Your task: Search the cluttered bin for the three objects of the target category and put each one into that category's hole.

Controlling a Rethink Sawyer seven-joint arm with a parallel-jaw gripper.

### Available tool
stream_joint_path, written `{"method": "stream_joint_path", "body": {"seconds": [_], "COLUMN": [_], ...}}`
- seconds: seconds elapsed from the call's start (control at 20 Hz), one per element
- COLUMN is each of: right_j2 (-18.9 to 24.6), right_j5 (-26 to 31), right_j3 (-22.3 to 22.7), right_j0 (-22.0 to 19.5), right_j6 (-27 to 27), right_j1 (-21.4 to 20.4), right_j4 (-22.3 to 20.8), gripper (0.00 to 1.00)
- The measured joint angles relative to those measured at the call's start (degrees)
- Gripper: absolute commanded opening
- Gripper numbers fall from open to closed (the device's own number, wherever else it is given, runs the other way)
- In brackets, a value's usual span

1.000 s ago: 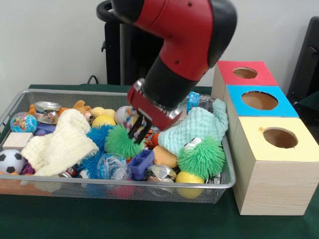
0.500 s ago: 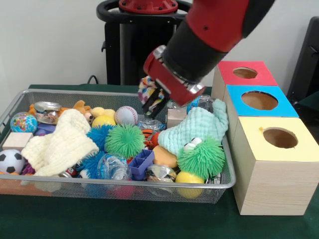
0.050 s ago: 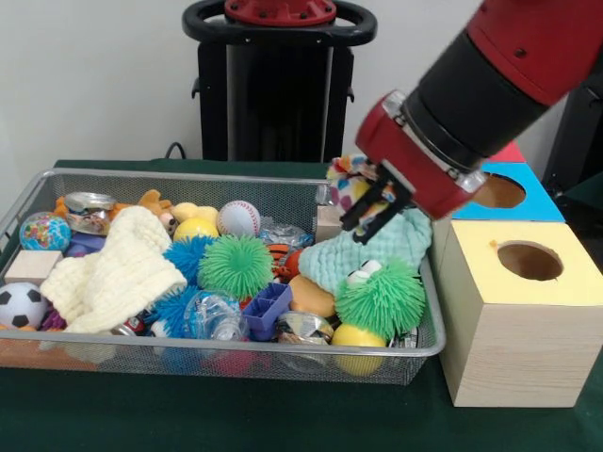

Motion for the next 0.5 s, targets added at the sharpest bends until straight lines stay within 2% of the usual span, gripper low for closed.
{"method": "stream_joint_path", "body": {"seconds": [0.25, 0.5], "right_j2": [-1.17, -2.26], "right_j5": [4.78, 5.93], "right_j3": [-5.00, -5.36], "right_j0": [2.61, 5.33], "right_j6": [0.34, 2.21], "right_j1": [4.93, 7.43], "right_j4": [0.05, 0.76], "gripper": [0.00, 0.00]}}
